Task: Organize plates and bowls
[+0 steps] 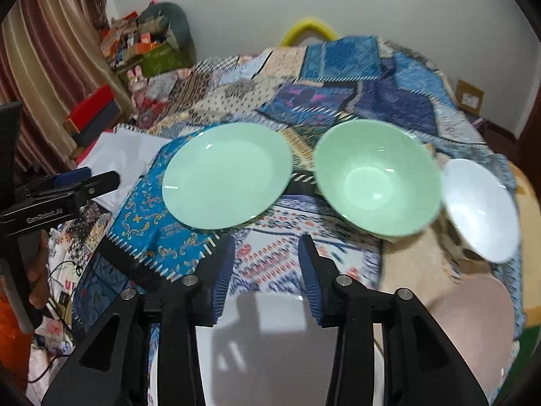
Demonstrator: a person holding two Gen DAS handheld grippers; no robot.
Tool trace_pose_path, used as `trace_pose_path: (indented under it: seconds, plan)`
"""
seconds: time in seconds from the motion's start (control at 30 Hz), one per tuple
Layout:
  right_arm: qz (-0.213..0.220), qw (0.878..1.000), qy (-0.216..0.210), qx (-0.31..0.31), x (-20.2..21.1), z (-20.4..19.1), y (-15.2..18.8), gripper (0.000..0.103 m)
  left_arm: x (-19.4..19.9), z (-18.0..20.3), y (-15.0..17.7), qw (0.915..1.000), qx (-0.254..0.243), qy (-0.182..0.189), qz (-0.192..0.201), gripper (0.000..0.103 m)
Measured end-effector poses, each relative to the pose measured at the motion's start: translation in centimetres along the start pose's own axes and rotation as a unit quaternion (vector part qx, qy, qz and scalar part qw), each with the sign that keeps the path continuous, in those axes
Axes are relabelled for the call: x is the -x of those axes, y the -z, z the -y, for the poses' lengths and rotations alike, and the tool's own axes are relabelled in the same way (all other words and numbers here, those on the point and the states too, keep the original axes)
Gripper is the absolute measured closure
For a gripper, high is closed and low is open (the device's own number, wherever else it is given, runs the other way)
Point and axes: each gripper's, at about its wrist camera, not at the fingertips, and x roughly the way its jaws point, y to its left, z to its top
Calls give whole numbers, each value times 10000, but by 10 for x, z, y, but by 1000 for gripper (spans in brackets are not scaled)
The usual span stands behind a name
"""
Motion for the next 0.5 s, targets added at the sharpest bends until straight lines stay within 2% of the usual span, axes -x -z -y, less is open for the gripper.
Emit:
trace_pose_path:
  seconds: [0.17,0.3,0.37,0.43,0.5]
  plan:
    - [-297,9993,-190,-94,-31,-5,-14,49,-36,-5,-9,9995,-22,146,-261,19]
    - [-435,9987,-222,-122,-48,-7,-19,49,-68,-6,-14,9980,-158,269,-554,20]
    - [-487,9986,-166,-122,-56,-8,-22,49,-82,-5,-15,9970,-238,331,-664,25]
    - [-560,9983,-113,-142,-64,-7,-24,49,-93,-4,-17,9961,-302,374,-746,38]
    - [-646,9977,-70,-214,-72,-5,-25,49,-99,-4,-19,9961,-327,422,-709,43]
